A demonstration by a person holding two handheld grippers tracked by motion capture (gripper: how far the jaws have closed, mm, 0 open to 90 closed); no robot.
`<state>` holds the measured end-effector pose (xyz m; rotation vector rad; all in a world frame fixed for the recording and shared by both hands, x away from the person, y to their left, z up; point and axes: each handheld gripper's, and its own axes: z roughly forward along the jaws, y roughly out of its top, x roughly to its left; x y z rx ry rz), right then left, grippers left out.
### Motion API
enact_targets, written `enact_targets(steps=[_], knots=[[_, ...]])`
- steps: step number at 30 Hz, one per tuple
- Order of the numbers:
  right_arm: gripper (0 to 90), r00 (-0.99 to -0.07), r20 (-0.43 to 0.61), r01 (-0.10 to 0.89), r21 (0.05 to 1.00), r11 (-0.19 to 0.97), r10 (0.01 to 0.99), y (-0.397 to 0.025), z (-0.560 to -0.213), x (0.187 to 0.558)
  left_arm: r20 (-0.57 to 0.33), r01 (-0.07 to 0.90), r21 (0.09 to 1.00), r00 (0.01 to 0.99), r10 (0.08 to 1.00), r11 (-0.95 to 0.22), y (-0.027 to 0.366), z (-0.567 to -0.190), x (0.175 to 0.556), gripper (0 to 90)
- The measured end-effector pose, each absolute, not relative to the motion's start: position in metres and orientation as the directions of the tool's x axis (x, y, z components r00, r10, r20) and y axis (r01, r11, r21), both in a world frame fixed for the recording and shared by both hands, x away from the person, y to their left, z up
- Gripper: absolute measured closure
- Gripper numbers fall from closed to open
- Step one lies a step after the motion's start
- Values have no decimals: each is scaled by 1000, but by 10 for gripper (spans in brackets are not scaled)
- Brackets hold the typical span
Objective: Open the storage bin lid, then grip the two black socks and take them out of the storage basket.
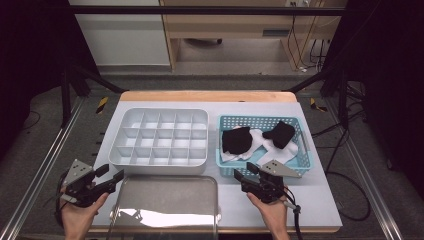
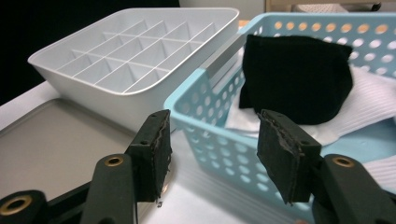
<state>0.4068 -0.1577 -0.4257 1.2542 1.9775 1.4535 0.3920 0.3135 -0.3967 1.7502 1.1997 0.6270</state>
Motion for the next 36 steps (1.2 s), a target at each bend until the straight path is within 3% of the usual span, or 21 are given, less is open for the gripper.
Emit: enact_targets(steps=[10, 25, 36], knots=[[372, -511, 168, 406, 912, 64, 843, -176, -412, 418, -41, 417, 893, 449, 892, -169, 275, -382, 409, 383], [325, -417, 131, 411, 910, 58, 899, -210, -390, 456, -88, 416, 904, 410, 908, -101, 296, -404, 402, 375], [270, -383, 147, 419, 907, 30, 912, -219, -383, 478, -72, 416, 901, 424, 903, -123, 293, -409, 400, 352]])
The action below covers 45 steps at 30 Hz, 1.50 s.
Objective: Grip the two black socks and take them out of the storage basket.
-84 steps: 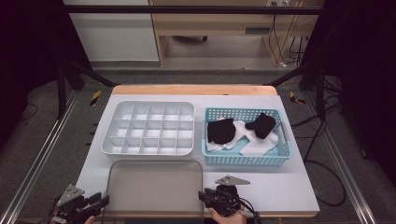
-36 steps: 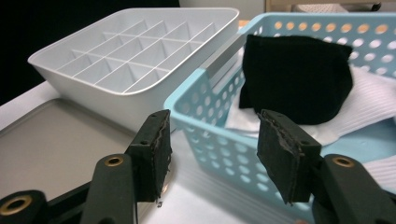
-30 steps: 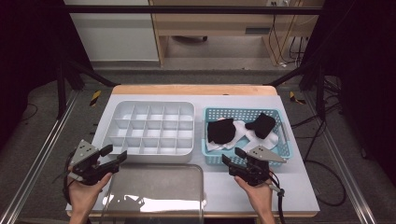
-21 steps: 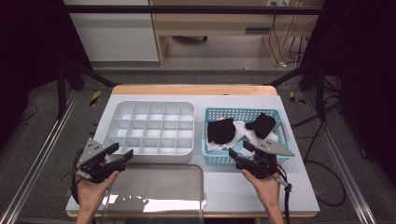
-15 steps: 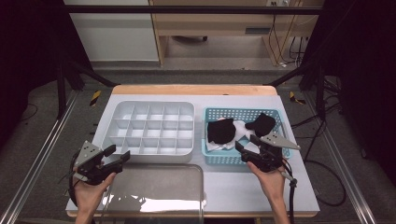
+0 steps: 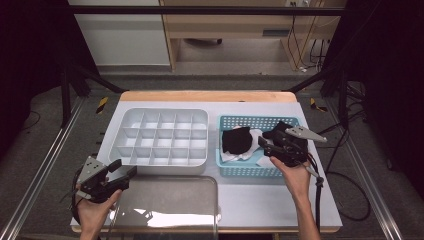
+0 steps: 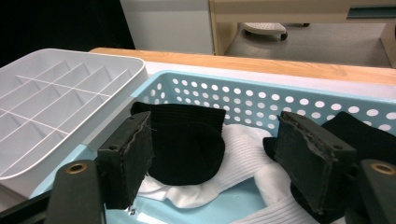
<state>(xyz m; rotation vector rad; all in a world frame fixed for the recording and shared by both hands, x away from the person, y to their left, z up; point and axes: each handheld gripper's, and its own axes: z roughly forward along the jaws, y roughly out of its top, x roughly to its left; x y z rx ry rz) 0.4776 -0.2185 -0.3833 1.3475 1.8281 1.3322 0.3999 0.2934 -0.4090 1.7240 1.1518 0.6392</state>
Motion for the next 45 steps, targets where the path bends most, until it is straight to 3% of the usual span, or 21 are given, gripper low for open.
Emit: enact_targets(steps=[12, 20, 35, 45], knots=[[305, -385, 127, 446, 893, 64, 914, -214, -378, 500, -72, 442, 888, 414, 907, -131, 294, -417, 396, 331], [333, -438, 119, 461, 881, 109, 891, -190, -372, 518, -70, 450, 883, 407, 911, -133, 297, -422, 392, 332], [209, -466, 135, 537, 829, 158, 875, -159, -400, 556, -76, 460, 879, 402, 913, -129, 300, -426, 393, 336], [216, -458, 125, 577, 795, 187, 880, -153, -416, 566, -72, 460, 878, 402, 913, -133, 301, -427, 394, 340]])
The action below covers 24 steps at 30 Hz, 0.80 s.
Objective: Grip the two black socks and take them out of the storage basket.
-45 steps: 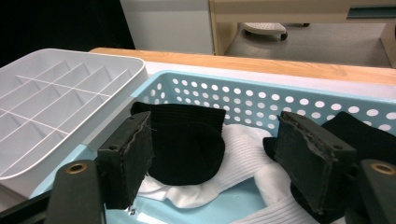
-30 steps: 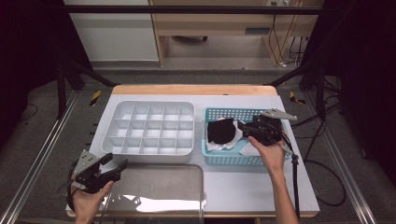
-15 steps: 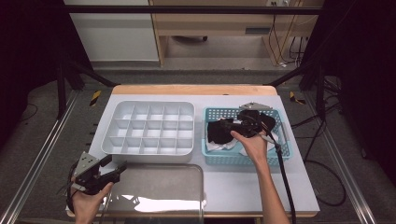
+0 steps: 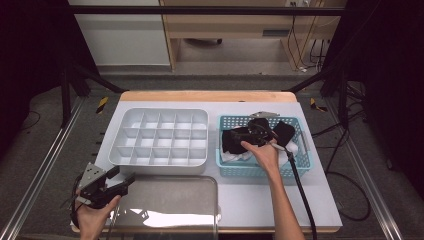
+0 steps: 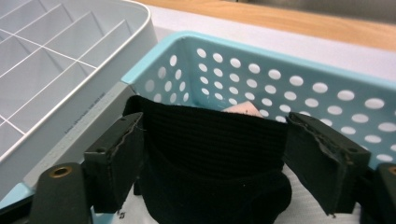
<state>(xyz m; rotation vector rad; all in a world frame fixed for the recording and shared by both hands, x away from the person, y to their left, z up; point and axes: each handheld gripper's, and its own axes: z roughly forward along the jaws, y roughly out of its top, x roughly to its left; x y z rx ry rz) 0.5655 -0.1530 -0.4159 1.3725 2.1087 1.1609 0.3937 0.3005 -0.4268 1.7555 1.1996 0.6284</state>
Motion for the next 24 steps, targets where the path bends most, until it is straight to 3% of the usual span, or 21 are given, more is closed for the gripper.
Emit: enact_targets(steps=[4, 6, 7, 8, 9, 14, 24], knots=[[255, -446, 112, 604, 770, 206, 888, -154, -423, 570, -72, 463, 876, 403, 912, -135, 301, -428, 394, 343], [316, -454, 101, 612, 758, 227, 885, -152, -428, 572, -71, 464, 876, 402, 913, -136, 301, -428, 394, 344], [360, -460, 94, 614, 752, 240, 883, -150, -431, 572, -73, 465, 875, 401, 913, -134, 301, -428, 394, 346], [466, -474, 79, 620, 737, 269, 877, -147, -434, 573, -73, 465, 875, 401, 913, -134, 301, -428, 394, 347], [466, -474, 79, 620, 737, 269, 877, -147, -434, 573, -72, 465, 875, 400, 913, -135, 301, -428, 394, 347], [777, -493, 96, 606, 751, 262, 865, -149, -431, 571, -74, 472, 871, 397, 915, -135, 301, -430, 396, 352], [805, -509, 108, 515, 833, 201, 854, -163, -408, 561, -75, 476, 869, 396, 915, -135, 302, -431, 396, 353]])
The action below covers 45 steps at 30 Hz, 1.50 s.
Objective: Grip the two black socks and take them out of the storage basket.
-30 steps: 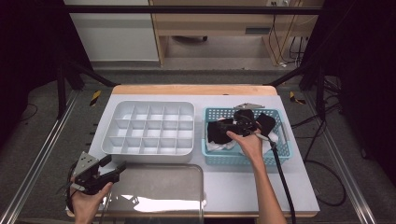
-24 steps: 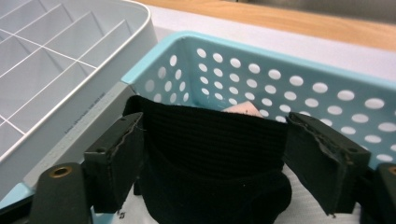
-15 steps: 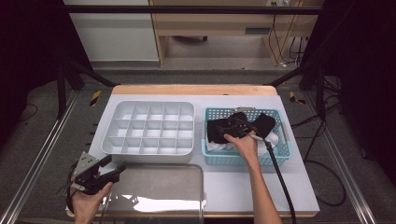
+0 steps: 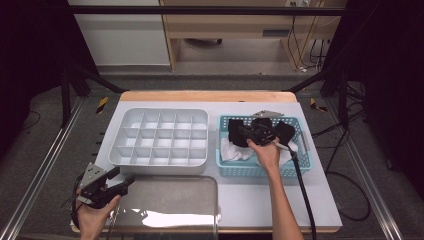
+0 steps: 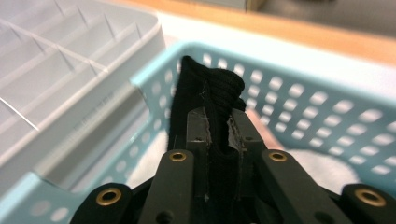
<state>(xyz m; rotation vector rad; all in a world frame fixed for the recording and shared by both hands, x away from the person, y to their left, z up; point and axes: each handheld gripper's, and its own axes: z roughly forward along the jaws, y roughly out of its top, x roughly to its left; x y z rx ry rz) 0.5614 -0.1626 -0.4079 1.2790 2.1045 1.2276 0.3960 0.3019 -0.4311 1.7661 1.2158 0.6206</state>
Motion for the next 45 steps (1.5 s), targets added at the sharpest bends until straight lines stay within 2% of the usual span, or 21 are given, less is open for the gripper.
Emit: enact_targets(steps=[14, 30, 37, 45], knots=[[804, -533, 97, 421, 892, 164, 841, -180, -371, 519, -62, 485, 861, 397, 916, -152, 299, -434, 396, 354], [805, -603, 112, 351, 926, 136, 790, -206, -340, 447, -33, 469, 870, 358, 933, -149, 298, -435, 394, 425], [806, -636, 121, 348, 926, 143, 762, -208, -337, 421, -37, 477, 865, 374, 927, -158, 297, -435, 393, 418], [805, -674, 144, 369, 916, 161, 724, -203, -352, 396, -36, 469, 868, 393, 919, -166, 298, -434, 391, 405]])
